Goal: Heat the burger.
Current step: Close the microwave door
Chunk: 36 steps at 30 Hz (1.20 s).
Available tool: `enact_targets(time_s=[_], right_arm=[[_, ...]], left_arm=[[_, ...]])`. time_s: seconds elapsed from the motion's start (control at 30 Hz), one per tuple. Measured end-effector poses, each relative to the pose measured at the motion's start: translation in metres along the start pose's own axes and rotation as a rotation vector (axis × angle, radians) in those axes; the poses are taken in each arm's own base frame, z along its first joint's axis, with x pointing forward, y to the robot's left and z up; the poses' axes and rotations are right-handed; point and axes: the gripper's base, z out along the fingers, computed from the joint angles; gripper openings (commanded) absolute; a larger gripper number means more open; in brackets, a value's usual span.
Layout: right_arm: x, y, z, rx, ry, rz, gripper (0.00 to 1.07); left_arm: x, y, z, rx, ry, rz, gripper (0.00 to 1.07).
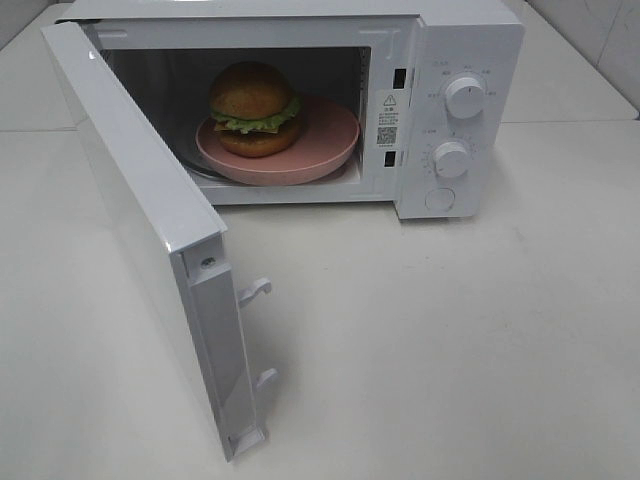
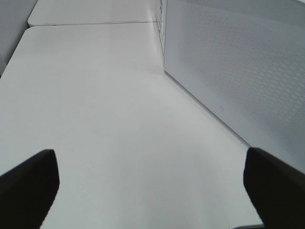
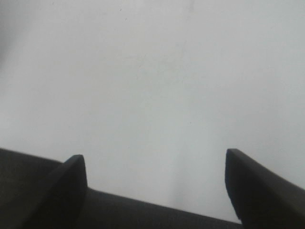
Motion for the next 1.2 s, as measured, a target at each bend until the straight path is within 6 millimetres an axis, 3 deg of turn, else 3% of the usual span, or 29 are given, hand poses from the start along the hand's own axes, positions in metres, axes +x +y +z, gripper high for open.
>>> enact_targets(time_s=[0.27,0.57,1.2], right_arm=[[0.012,-0.005,-0.032,0.075,-0.277,0.110,0.76],[0.027,-0.003,-0.048,0.095,-0.438,0.124,0.76],[0.034,-0.003,-0.039,0.116,-0.359,0.126,0.69]], left_arm=[[0.000,0.000,0.000,0.000,0.000,0.000,0.98],[0.000,0.000,0.000,0.000,-0.001,0.000,0.98],[0.000,0.000,0.000,0.000,-0.001,0.000,0.98]])
